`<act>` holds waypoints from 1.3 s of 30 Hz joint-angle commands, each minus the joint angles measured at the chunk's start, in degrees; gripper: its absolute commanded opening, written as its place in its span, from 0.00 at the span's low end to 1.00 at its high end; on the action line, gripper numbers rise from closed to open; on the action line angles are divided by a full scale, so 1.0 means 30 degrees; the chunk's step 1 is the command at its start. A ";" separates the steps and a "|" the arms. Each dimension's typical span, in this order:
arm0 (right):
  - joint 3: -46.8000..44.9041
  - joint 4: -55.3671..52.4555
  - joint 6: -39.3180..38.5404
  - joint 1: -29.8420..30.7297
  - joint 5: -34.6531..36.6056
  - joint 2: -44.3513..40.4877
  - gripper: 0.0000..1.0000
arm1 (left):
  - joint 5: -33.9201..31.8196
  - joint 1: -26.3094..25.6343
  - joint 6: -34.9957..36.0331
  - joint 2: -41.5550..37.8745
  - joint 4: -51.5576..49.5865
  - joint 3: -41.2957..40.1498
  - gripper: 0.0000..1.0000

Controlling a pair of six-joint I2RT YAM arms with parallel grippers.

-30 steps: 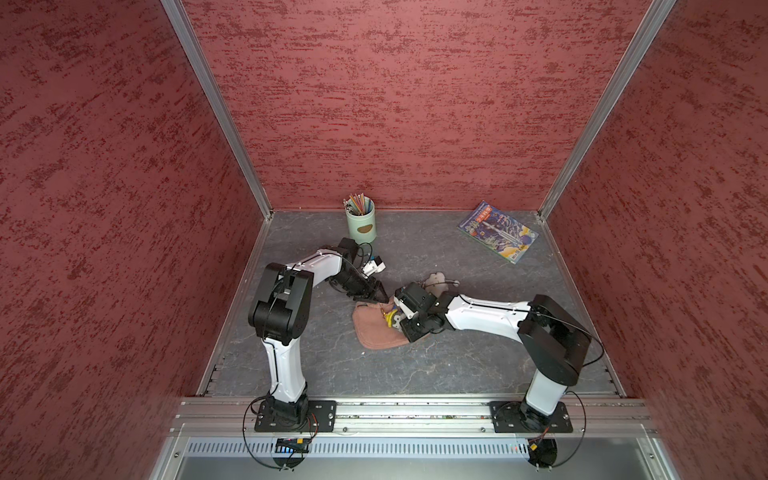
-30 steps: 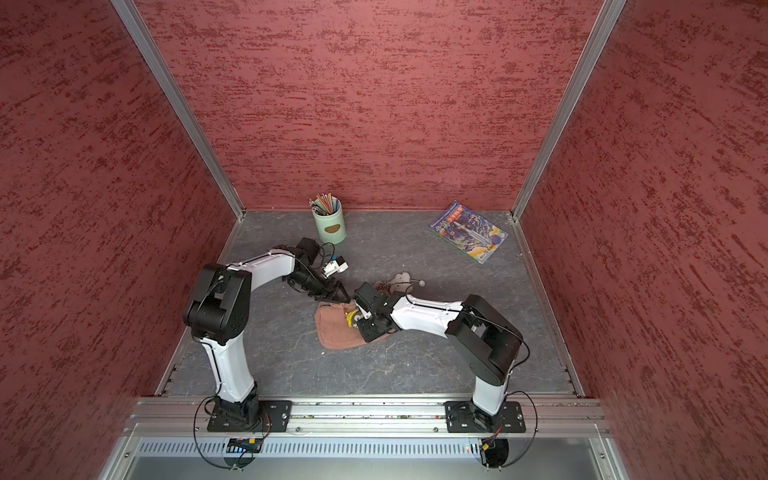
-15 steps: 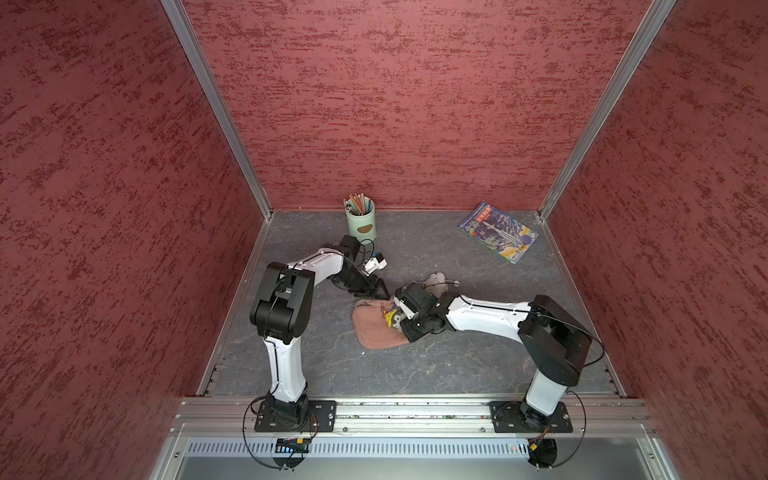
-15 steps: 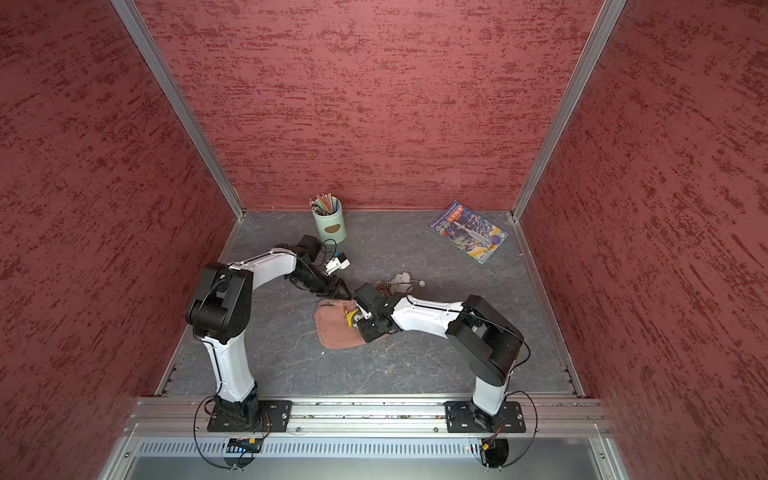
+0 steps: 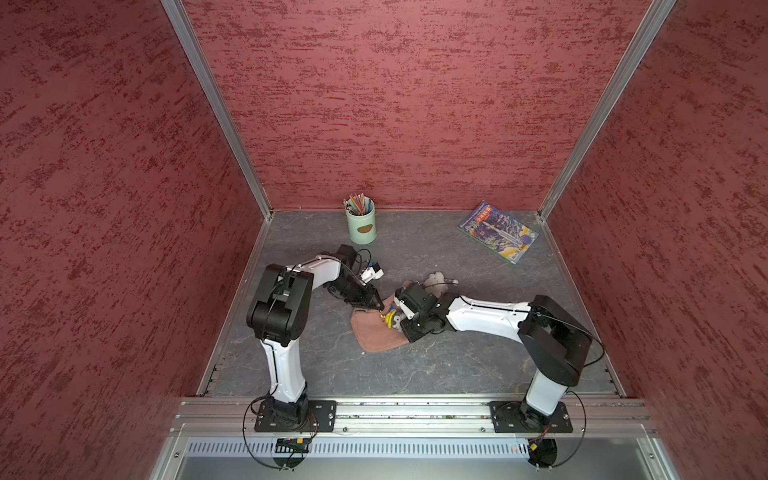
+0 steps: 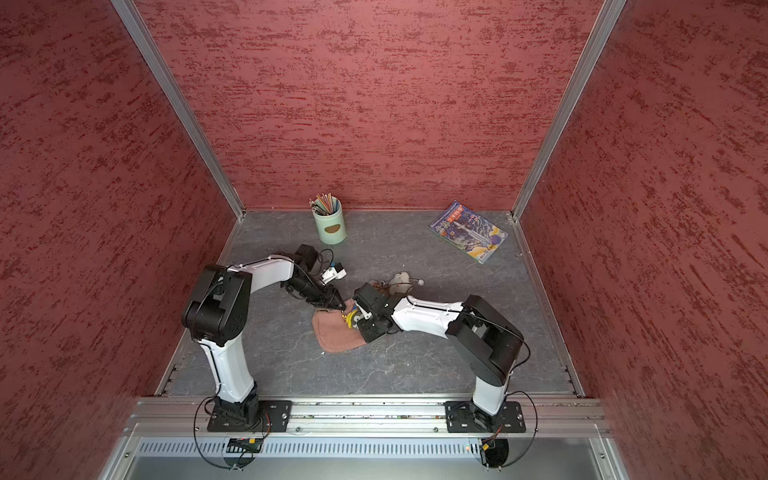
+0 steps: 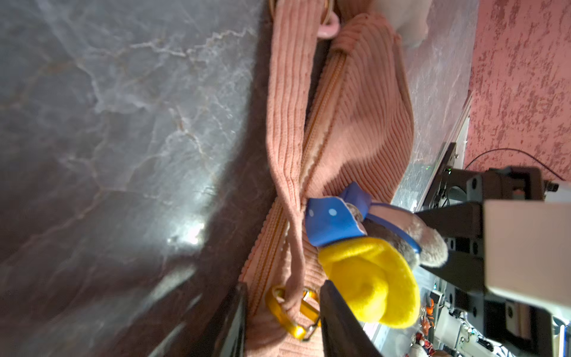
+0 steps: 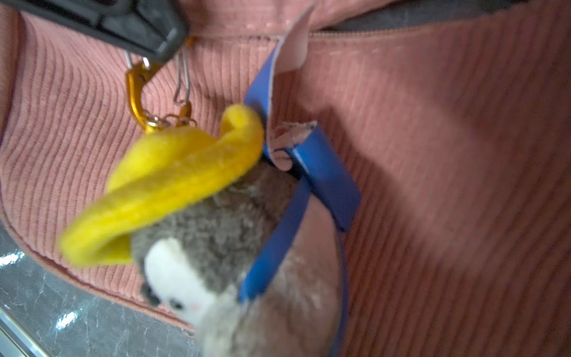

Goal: Remove the decoration from the bag
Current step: Pick up the bag from the center of the board.

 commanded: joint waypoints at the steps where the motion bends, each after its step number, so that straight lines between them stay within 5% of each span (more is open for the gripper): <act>1: -0.0778 -0.1075 0.0024 0.0006 0.0631 0.0816 0.00 | 0.0388 -0.0030 0.0241 -0.0927 -0.0159 -0.0367 0.34; 14: -0.1126 -0.0556 0.0111 0.0004 0.0282 0.0171 0.01 | 0.1007 -0.0158 -0.0640 -0.2418 0.0407 -0.0533 0.00; 19: -0.1913 0.0645 -0.0113 0.0005 -0.0864 -0.1198 0.20 | 0.1470 -0.0177 -0.1249 -0.3299 0.0648 -0.0752 0.00; 29: -0.7703 0.7753 -0.2995 -0.0001 -0.0144 -1.1686 0.50 | 0.2214 -0.0922 -0.3390 -0.5766 0.0713 -0.0651 0.00; 39: -0.5705 1.2004 -0.4243 0.0028 0.0195 -0.8452 0.53 | 0.4511 -0.1430 -0.5146 -0.6443 0.0196 -0.0002 0.00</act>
